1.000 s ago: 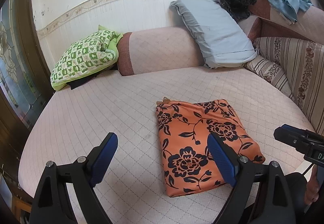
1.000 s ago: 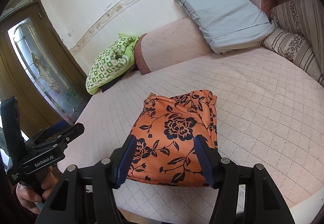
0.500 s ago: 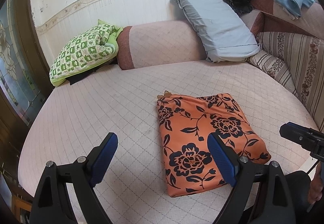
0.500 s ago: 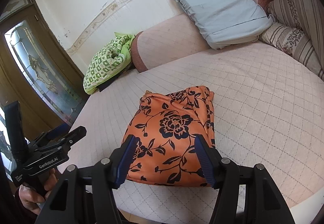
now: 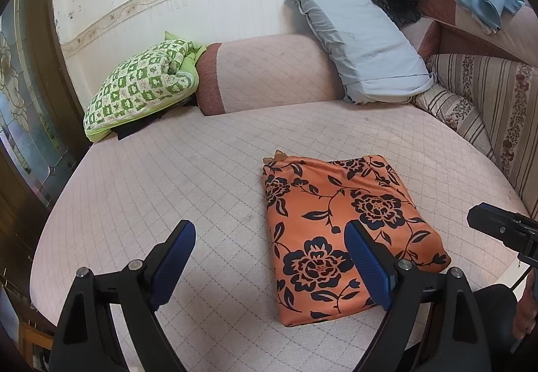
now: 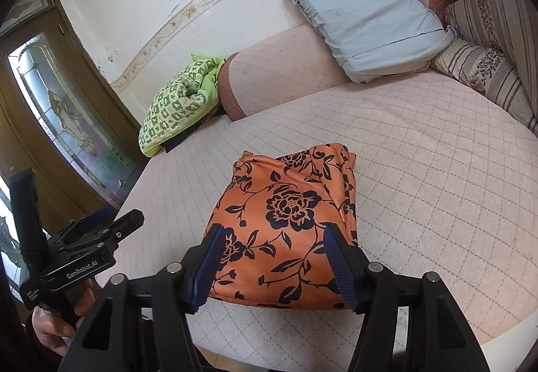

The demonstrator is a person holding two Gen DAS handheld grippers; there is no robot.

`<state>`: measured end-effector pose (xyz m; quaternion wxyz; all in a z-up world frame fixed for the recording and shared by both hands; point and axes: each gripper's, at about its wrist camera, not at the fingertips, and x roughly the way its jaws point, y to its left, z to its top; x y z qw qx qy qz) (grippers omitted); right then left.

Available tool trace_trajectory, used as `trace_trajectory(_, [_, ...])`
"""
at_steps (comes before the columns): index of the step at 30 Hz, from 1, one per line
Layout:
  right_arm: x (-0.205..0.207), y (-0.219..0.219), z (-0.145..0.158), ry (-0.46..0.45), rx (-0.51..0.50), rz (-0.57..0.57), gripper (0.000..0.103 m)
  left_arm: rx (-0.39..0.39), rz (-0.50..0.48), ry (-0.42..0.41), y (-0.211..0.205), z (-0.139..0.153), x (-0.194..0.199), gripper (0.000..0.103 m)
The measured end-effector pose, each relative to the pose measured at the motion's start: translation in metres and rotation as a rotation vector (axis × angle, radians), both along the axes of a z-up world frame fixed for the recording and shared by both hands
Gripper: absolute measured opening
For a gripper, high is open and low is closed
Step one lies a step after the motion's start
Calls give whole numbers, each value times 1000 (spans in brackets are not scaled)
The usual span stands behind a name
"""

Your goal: Fold small clothes

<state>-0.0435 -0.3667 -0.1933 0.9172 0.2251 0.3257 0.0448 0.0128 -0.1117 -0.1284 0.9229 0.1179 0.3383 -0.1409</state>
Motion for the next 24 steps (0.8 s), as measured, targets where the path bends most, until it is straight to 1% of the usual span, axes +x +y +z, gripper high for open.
trace_trajectory(14, [4, -2, -4, 13, 14, -6, 64, 3, 3, 15, -1, -7, 6, 90])
trace_trajectory(24, [4, 6, -3, 17, -1, 9, 64, -2, 17, 19, 6, -11, 5, 90])
